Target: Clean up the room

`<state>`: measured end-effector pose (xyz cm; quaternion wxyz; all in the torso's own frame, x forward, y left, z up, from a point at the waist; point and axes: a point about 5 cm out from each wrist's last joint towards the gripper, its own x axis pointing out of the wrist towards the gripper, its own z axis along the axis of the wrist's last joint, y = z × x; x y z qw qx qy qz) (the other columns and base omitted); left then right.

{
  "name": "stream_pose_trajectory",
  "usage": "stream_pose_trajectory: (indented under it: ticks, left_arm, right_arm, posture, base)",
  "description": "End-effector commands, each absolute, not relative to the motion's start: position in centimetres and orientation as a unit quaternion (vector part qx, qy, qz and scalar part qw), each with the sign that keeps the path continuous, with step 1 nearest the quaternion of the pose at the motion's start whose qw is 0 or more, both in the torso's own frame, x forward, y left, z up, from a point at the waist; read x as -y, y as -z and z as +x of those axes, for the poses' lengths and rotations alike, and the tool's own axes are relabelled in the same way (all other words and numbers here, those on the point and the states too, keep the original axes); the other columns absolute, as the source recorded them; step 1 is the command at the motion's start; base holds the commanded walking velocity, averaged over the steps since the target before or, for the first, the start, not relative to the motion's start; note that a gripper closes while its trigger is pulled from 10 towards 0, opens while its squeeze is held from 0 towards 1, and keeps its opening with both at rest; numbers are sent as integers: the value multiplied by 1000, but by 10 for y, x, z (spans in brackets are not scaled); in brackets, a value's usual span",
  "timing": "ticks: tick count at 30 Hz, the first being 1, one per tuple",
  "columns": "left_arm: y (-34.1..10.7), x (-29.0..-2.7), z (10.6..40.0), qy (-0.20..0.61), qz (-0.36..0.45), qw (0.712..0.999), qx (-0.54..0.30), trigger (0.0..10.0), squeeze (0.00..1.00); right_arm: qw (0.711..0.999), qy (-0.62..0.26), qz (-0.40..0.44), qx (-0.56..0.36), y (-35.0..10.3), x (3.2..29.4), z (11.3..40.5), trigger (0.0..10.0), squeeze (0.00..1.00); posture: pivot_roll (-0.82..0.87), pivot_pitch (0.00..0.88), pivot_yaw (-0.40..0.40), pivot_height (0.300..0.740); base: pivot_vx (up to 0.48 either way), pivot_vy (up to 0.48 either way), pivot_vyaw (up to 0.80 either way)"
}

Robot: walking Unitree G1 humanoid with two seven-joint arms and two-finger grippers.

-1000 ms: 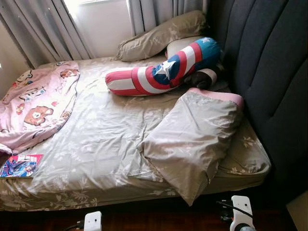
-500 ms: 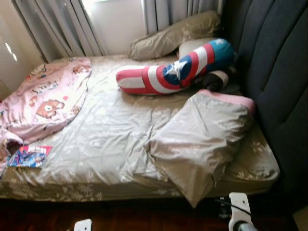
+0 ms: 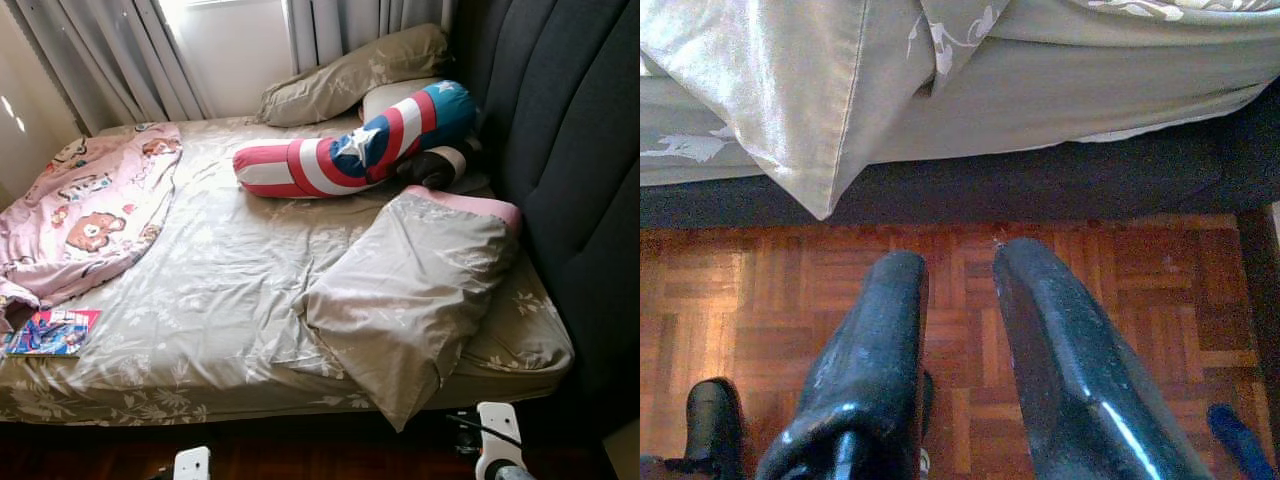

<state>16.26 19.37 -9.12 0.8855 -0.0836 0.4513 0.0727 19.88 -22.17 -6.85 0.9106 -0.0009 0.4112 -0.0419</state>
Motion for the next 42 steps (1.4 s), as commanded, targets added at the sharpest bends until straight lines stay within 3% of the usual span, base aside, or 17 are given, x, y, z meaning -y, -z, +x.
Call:
stream_pose_trajectory:
  ticks: [1,10,32,42]
  left_arm:
    - [91,-196,163,-76,-74,887,-450,10000,0]
    - [90,-195,166,-73,-76,888,-447,10000,0]
    - [89,-190,169,-71,-77,886,-452,10000,0]
    - [82,-196,181,-75,-71,903,-417,10000,0]
  right_arm:
    - [909,40,5,-414,70,219,198,10000,0]
    - [910,32,-4,-413,69,218,199,10000,0]
    - [909,42,6,-414,70,219,198,10000,0]
    - [922,45,33,-384,67,217,200,10000,0]
  posture:
    - [-35,0,70,740]
    - [-35,0,70,740]
    - [-36,0,69,740]
    - [-41,0,73,740]
  base:
    - [0,0,0]
    - [0,0,324]
    - [299,0,49]
    - [90,0,0]
